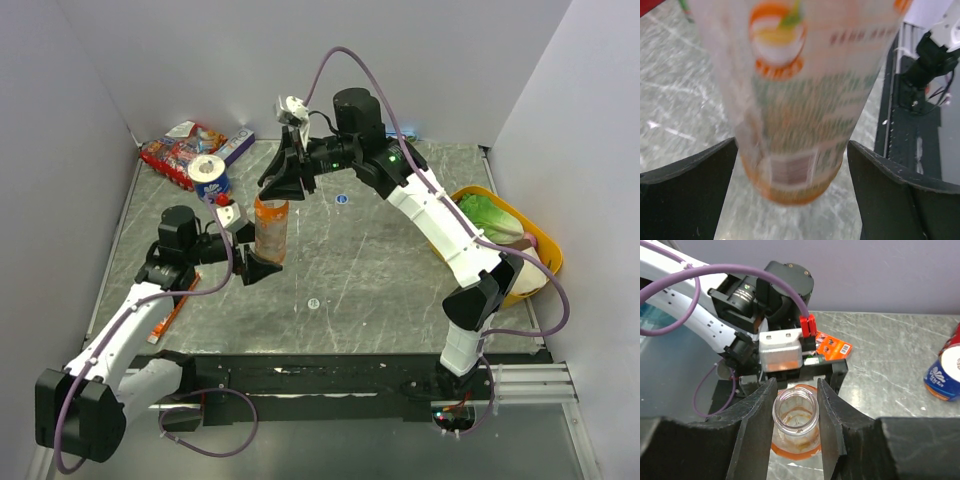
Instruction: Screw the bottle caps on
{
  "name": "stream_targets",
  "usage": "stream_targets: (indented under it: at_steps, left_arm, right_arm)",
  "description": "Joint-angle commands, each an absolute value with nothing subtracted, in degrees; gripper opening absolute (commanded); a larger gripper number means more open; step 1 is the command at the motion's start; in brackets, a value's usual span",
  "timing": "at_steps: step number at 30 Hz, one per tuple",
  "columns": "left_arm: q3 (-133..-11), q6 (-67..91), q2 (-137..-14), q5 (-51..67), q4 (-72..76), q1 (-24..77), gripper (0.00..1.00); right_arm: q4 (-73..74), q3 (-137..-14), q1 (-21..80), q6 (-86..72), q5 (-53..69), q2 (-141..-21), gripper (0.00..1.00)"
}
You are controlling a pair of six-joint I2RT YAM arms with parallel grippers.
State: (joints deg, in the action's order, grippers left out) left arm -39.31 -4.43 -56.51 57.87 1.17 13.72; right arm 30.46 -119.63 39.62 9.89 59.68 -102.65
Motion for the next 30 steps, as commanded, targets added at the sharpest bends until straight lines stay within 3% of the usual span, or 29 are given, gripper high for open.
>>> stream_targets:
  at_steps: [1, 11, 19, 27, 30]
  left_arm:
    - [-40.08, -0.54, -58.26, 60.29, 8.69, 15.73, 0.96]
    - [-41.48, -0.35, -61.00, 60.91, 10.63, 16.70, 0.99]
    - [-41.05, 9.39, -61.17, 61.96, 16.77, 16.79, 0.98]
    - [-40.69, 8.62, -61.61, 62.49, 17.33, 16.96, 0.84]
    - [-40.96, 5.99, -61.26, 62.14, 13.82, 17.05, 0.85]
  right_arm:
    - [26.11, -119.71, 39.99, 5.54, 61.61, -102.22, 0.11]
    - [24.96, -118.74, 40.69, 4.13, 62.14, -102.30, 0.11]
    - [22.51, -116.11, 41.04, 2.12, 61.35, -102.04, 0.12]
    - [21.27, -117.16, 41.22, 1.40, 60.64, -101.95, 0.12]
    - [22.06, -117.95, 41.22, 2.19, 60.47, -102.04, 0.12]
